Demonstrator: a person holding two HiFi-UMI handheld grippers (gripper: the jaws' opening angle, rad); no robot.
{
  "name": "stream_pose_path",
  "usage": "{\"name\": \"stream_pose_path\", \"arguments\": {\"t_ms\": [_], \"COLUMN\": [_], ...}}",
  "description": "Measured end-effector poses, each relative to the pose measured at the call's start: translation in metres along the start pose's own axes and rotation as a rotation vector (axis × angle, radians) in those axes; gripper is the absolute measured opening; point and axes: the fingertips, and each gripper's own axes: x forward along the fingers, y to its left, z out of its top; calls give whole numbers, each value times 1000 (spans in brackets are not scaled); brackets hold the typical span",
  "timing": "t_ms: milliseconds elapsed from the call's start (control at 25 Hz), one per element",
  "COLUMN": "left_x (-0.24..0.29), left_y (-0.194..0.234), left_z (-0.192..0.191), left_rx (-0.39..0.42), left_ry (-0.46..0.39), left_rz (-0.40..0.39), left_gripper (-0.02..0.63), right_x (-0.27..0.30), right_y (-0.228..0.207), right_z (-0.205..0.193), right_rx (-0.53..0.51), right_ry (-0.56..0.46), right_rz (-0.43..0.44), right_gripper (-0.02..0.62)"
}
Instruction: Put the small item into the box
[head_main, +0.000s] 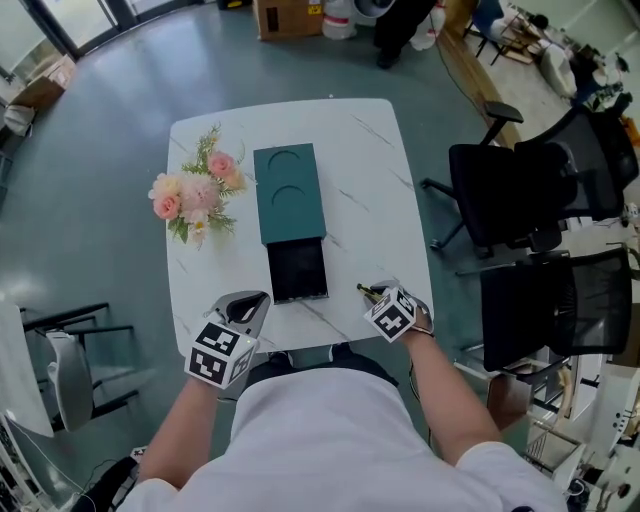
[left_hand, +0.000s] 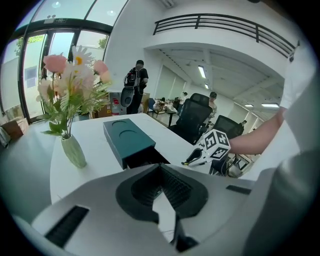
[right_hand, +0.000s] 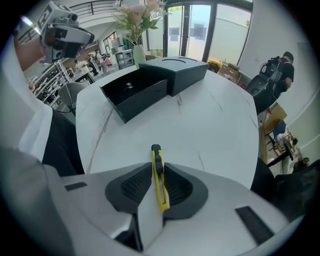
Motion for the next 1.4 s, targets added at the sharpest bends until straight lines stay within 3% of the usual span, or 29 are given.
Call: {"name": "stream_pose_path", "arguments": {"t_ms": [280, 680, 1160, 1400], "left_x": [-8, -22, -32, -43], "left_y": [19, 45, 59, 64], "left_z": [-6, -14, -16, -23], "left_rx": [-24, -58, -83, -108], "left_ry": [-16, -32, -60, -77], "left_rz": [-8, 22, 46, 71], "left_gripper": [15, 15, 15, 15], "right_x": [-1, -26, -55, -58], "right_y": [-3, -1, 18, 30], "right_z": [6, 44, 142, 180], "right_rx": [32, 82, -34, -139], "right_ry": [30, -86, -265, -294], "right_rz": [-21, -62, -60, -56], "right_gripper": [80, 77, 75, 77]}}
